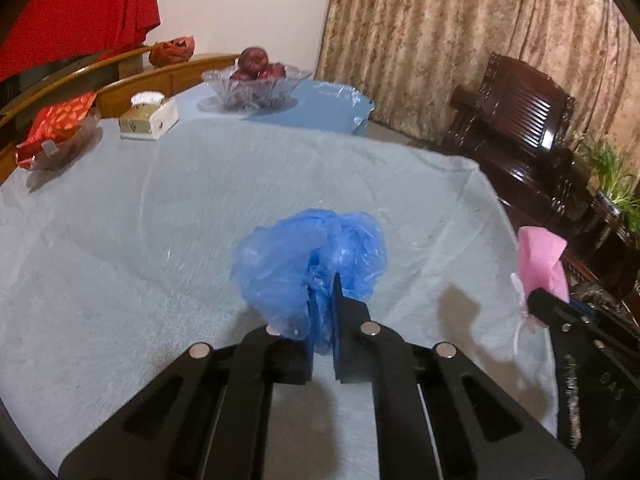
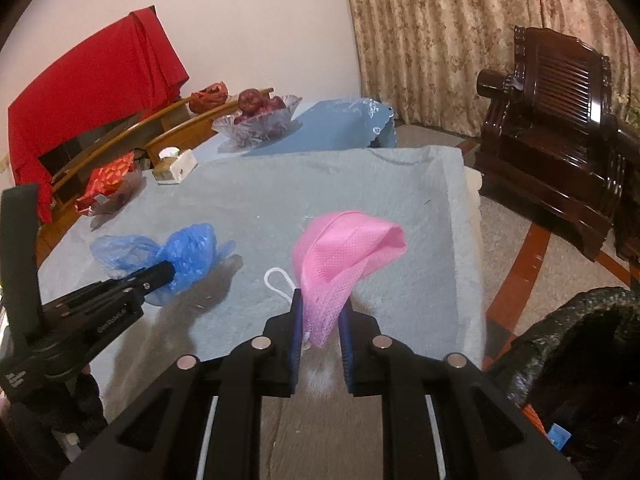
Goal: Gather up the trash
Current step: 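Carry the pink and blue bags over the bin with both tools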
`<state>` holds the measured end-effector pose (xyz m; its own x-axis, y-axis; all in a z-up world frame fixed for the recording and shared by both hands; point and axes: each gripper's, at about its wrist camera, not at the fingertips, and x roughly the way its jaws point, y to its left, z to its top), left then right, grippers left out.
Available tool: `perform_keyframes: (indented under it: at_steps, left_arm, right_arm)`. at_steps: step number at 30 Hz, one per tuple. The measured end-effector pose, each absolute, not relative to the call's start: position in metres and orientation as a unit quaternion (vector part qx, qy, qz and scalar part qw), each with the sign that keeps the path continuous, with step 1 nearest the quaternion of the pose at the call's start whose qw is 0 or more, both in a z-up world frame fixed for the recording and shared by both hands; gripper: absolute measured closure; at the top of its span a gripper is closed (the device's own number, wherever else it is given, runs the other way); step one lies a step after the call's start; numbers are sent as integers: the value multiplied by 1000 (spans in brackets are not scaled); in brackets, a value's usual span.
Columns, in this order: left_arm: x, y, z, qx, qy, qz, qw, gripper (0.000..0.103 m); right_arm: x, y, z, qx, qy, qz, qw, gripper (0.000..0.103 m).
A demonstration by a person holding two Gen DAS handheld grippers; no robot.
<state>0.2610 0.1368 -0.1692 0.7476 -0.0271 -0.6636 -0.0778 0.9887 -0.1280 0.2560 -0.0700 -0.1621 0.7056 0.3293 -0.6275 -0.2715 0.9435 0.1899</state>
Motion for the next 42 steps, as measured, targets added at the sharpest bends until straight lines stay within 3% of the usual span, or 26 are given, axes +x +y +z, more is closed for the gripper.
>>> perform_keyframes:
  at_steps: [20, 42]
  left_arm:
    - [203, 62, -102, -50, 303, -44, 951, 99]
    - [157, -64, -83, -12, 293, -163, 942, 99]
  right_arm:
    - [198, -120, -104, 39, 306, 144, 940, 86]
    - [128, -241, -81, 55, 283, 49, 956, 86]
